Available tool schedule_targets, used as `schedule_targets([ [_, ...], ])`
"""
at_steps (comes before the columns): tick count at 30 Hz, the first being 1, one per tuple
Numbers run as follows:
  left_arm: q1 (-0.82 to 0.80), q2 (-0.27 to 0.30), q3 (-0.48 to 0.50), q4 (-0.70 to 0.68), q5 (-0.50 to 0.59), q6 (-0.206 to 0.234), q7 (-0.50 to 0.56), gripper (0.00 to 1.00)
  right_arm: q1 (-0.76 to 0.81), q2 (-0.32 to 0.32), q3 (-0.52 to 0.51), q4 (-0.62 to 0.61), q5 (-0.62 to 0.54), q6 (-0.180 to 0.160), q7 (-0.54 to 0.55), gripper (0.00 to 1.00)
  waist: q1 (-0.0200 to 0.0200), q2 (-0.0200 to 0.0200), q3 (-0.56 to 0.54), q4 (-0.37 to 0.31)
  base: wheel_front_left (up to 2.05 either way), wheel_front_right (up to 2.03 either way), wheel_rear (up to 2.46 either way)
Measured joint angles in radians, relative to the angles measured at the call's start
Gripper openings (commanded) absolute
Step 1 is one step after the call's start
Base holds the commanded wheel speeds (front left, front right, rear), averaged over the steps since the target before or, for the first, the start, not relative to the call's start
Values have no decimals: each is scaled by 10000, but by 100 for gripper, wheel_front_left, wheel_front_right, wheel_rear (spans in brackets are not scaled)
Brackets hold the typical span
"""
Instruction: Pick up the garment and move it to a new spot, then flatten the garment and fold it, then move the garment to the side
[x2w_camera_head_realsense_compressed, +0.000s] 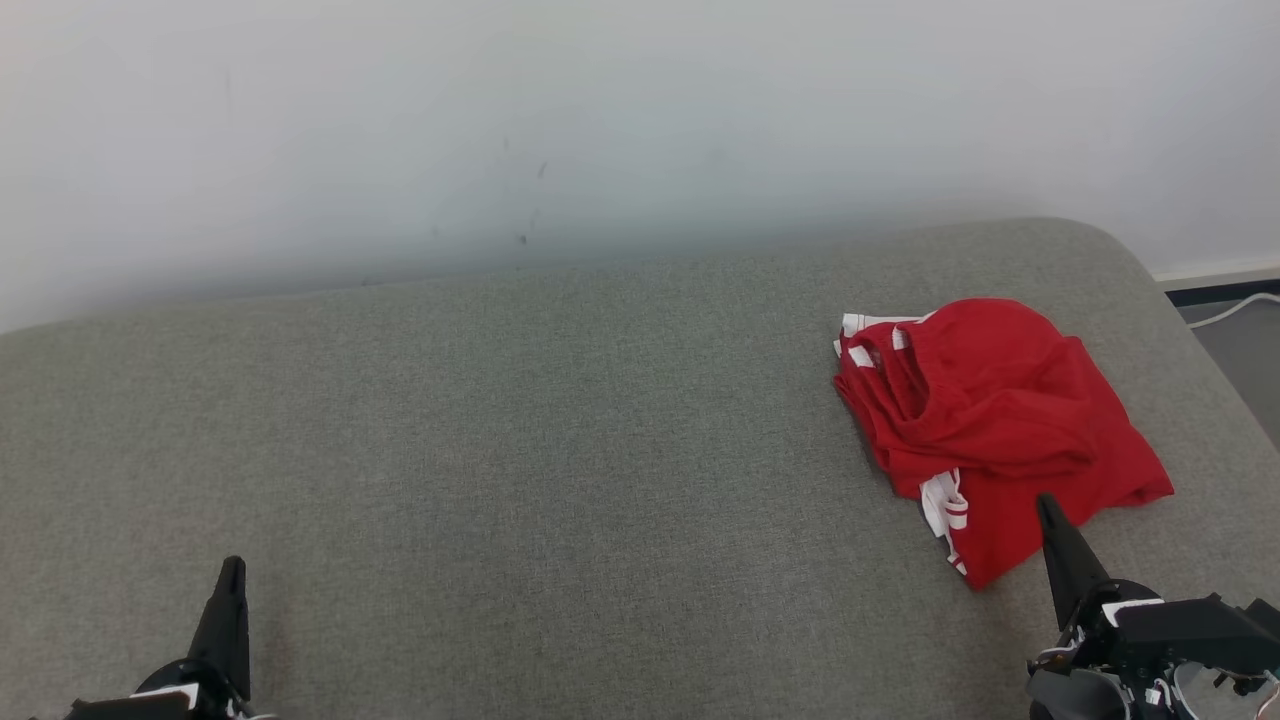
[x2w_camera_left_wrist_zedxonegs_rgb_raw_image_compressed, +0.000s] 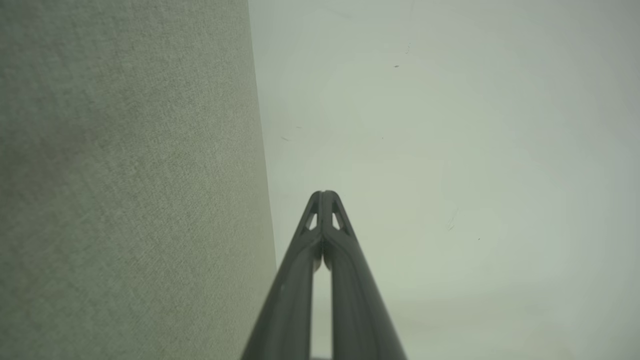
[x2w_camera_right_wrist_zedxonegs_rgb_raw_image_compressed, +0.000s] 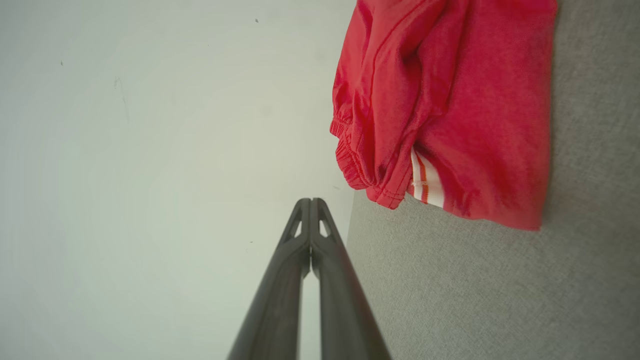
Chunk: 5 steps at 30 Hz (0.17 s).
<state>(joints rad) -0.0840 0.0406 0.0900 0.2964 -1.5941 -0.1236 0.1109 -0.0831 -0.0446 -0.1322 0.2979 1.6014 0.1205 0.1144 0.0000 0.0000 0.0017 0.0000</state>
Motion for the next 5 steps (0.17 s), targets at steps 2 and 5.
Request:
schedule_targets([
  [2,-1,0,0,0,0,0,0,0,-1,0,0,0,0,0,0,0,0,0,0,0,0,0,0],
  [5,-2,0,0,0,0,0,0,0,-1,0,0,0,0,0,0,0,0,0,0,0,0,0,0],
])
